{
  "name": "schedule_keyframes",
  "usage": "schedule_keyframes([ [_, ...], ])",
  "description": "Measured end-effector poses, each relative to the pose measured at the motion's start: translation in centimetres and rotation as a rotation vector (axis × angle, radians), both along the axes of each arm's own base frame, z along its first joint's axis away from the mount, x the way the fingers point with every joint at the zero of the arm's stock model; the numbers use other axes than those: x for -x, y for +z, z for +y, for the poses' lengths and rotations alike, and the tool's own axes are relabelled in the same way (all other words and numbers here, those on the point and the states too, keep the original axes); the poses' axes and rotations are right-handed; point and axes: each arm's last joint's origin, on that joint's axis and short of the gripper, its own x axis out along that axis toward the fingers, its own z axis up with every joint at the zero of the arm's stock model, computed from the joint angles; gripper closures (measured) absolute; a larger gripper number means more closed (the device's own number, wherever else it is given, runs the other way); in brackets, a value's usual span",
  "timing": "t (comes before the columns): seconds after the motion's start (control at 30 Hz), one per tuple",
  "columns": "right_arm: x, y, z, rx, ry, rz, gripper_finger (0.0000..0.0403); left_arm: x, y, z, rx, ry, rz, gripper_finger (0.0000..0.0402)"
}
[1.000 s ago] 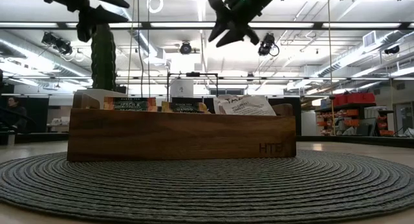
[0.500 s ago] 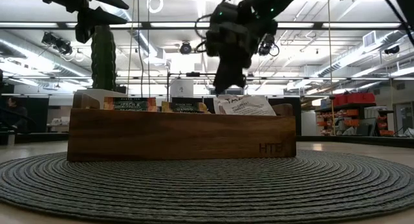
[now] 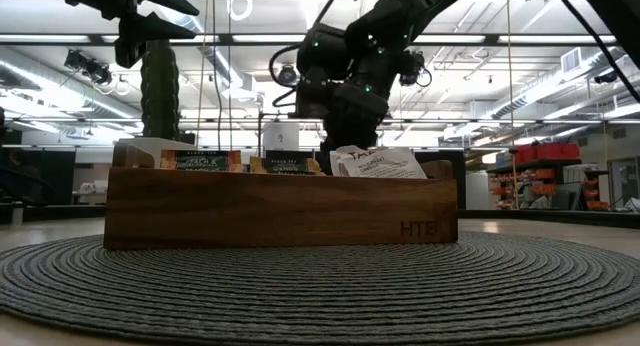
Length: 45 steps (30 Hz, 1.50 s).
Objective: Pick & Place Tea
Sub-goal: Put the bottom orange tea bag into the left section of the wooden organizer
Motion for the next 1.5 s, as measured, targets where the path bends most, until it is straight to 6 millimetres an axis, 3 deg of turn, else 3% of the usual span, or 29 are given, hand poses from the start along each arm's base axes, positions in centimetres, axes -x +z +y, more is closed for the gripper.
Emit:
schedule_keyframes([
  [0.53, -0.7, -2.1, 0.0, -0.006, 0.017, 0.013, 0.0213, 0.0, 0.0, 0.0, 0.001, 0.0, 0.0, 0.0248],
  [0.9, 0.2, -3.5, 0.2, 0.006, 0.023, 0.066, 0.0213, 0.0, 0.0, 0.0, -0.001, -0.001, 0.0, 0.0248],
  [1.5, -0.3, -3.7, 1.7, 0.106, 0.015, 0.023, 0.0213, 0.0, 0.0, 0.0, 0.0, 0.0, 0.0, 0.0248],
])
